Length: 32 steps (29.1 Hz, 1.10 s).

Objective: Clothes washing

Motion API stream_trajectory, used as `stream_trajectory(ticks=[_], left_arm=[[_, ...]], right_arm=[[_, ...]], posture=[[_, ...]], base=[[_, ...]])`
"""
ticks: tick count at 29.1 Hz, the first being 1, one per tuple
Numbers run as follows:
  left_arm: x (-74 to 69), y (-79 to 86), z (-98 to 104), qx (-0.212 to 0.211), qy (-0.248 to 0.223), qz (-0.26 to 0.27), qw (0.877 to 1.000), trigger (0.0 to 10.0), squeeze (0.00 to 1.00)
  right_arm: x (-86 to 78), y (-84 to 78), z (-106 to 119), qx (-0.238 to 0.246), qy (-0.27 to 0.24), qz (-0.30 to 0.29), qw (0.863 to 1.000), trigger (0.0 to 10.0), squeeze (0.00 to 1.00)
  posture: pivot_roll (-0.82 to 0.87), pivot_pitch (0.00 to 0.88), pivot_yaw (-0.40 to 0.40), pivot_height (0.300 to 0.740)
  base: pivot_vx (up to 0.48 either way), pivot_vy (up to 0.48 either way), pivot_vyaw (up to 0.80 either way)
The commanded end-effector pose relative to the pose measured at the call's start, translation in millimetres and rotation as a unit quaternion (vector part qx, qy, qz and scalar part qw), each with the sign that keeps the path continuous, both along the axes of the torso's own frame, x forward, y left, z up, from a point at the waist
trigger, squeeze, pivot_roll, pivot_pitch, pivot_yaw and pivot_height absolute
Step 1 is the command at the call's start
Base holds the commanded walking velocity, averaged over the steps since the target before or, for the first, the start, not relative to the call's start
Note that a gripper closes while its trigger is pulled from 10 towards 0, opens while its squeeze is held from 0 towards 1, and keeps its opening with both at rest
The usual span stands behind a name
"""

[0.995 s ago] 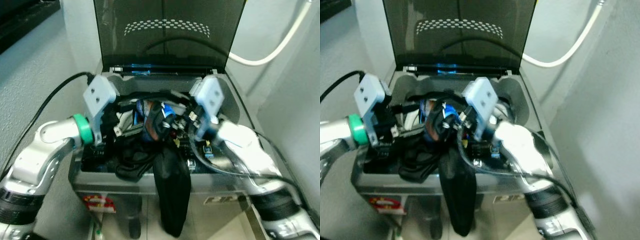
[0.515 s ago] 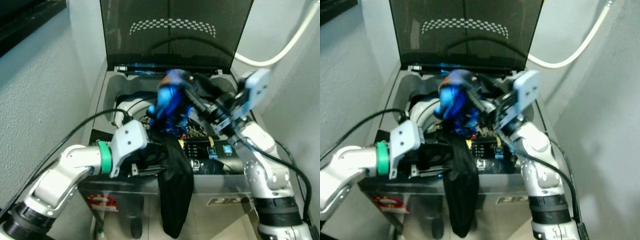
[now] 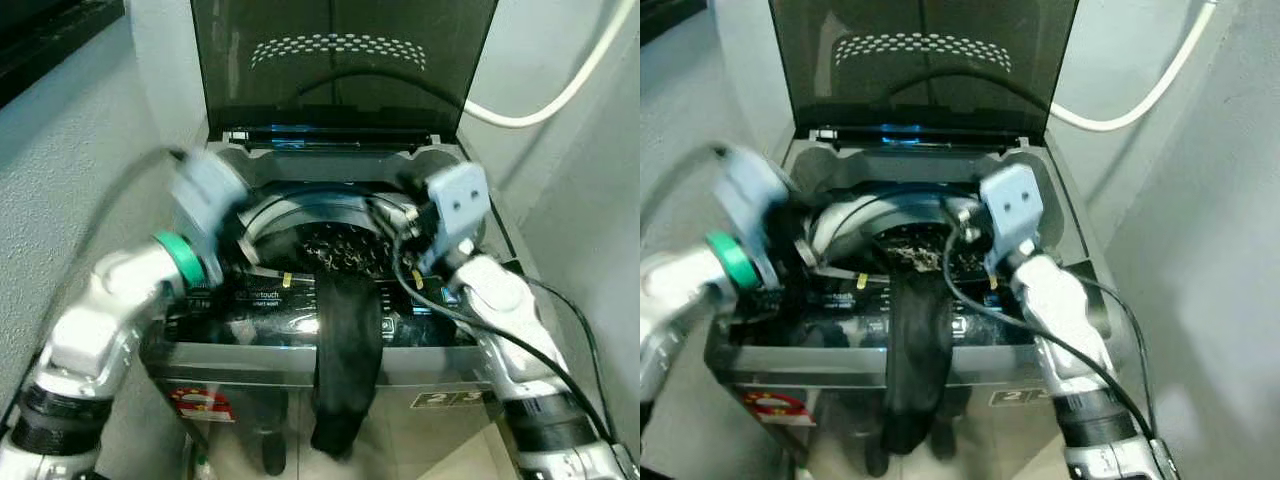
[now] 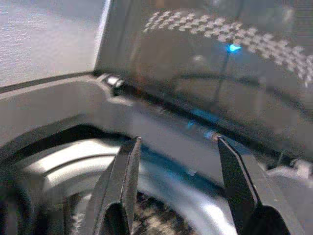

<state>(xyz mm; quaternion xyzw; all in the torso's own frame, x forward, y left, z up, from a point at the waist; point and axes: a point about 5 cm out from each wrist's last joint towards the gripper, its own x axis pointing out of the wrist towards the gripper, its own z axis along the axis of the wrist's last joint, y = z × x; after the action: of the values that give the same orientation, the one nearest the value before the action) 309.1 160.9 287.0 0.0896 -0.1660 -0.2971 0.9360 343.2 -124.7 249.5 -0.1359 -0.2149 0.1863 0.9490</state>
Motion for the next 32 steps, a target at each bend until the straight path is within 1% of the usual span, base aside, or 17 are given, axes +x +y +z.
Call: stream_trajectory(ticks=[1,5,6,7,8,9,10,12,16,18,20,22,23,25,30,31,32], left_arm=[[3.7,14.4,2.5,-0.025,0.0,0.044,0.999,10.0,0.0],[11.3,42.2,11.1,-0.025,-0.023,0.149,0.988,10.0,0.0],[11.3,42.2,11.1,-0.025,-0.023,0.149,0.988,10.0,0.0],[15.1,55.1,13.8,-0.013,-0.038,0.205,0.978,10.0,0.0],[15.1,55.1,13.8,-0.013,-0.038,0.205,0.978,10.0,0.0],[19.5,66.5,15.5,-0.004,-0.044,0.259,0.965,10.0,0.0],[19.5,66.5,15.5,-0.004,-0.044,0.259,0.965,10.0,0.0],[23.9,75.1,20.5,-0.003,-0.06,0.299,0.952,10.0,0.0],[21.9,60.7,24.4,-0.013,-0.063,0.247,0.967,10.0,0.0],[14.6,37.0,26.4,-0.021,-0.06,0.163,0.985,10.0,0.0],[12.3,30.2,26.6,-0.024,-0.058,0.139,0.988,10.0,0.0],[5.4,13.2,23.4,-0.019,-0.043,0.075,0.996,10.0,0.0],[5.4,13.2,23.4,-0.019,-0.043,0.075,0.996,10.0,0.0],[-5.9,-4.8,15.8,-0.001,-0.03,0.008,1.0,10.0,0.0],[-13.4,-15.9,7.4,0.019,-0.024,-0.023,0.999,10.0,0.0],[-17.3,-34.2,-14.6,0.05,-0.02,-0.018,0.998,10.0,0.0],[-17.3,-34.2,-14.6,0.05,-0.02,-0.018,0.998,10.0,0.0]], right_arm=[[3.2,-4.1,0.8,0.002,-0.009,-0.028,1.0,10.0,0.0],[3.0,-12.3,1.0,-0.024,-0.007,-0.028,0.999,10.0,0.0],[3.0,-12.3,1.0,-0.024,-0.007,-0.028,0.999,10.0,0.0],[4.8,-20.7,2.8,-0.038,-0.013,-0.053,0.998,10.0,0.0],[4.8,-20.7,2.8,-0.038,-0.013,-0.053,0.998,10.0,0.0],[7.3,-29.2,6.6,-0.039,-0.026,-0.09,0.995,10.0,0.0],[7.3,-29.2,6.6,-0.039,-0.026,-0.09,0.995,10.0,0.0],[8.4,-34.5,16.2,-0.005,-0.061,-0.126,0.99,10.0,0.0],[1.3,-18.5,18.4,0.016,-0.073,-0.055,0.996,10.0,0.0],[-10.2,-2.6,14.8,0.039,-0.052,0.042,0.997,10.0,0.0],[-13.6,1.0,13.2,0.046,-0.042,0.07,0.996,10.0,0.0],[-24.6,10.2,4.7,0.047,-0.007,0.155,0.987,10.0,0.0],[-24.6,10.2,4.7,0.047,-0.007,0.155,0.987,10.0,0.0],[-34.2,12.8,8.0,0.115,0.007,0.208,0.971,10.0,0.0],[-35.8,7.4,15.2,0.191,0.001,0.211,0.959,10.0,0.0],[-35.2,-12.2,27.5,0.348,-0.02,0.17,0.922,10.0,0.0],[-35.2,-12.2,27.5,0.348,-0.02,0.17,0.922,10.0,0.0]], posture=[[0.17,0.035,0.051,0.74],[0.19,0.038,0.038,0.74],[0.19,0.038,0.038,0.74],[0.19,0.038,0.035,0.74],[0.19,0.038,0.035,0.74],[0.19,0.036,0.036,0.74],[0.19,0.036,0.036,0.74],[0.18,0.033,0.044,0.74],[0.18,0.032,0.048,0.74],[0.17,0.031,0.05,0.74],[0.17,0.031,0.05,0.74],[0.17,0.031,0.05,0.74],[0.17,0.031,0.05,0.74],[0.18,0.034,0.046,0.74],[0.19,0.034,0.042,0.74],[0.19,0.033,0.044,0.74],[0.19,0.033,0.044,0.74]], base=[[0.0,0.0,0.0],[0.0,0.0,0.0],[0.0,0.0,0.0],[0.0,0.0,0.0],[0.0,0.0,0.0],[0.0,0.0,0.0],[0.0,0.0,0.0],[0.0,0.0,0.0],[0.0,0.0,0.0],[0.0,0.0,0.0],[0.0,0.0,0.0],[0.0,0.0,0.0],[0.0,0.0,0.0],[0.0,0.0,0.0],[0.0,0.0,0.0],[0.0,0.0,0.0],[0.0,0.0,0.0]])
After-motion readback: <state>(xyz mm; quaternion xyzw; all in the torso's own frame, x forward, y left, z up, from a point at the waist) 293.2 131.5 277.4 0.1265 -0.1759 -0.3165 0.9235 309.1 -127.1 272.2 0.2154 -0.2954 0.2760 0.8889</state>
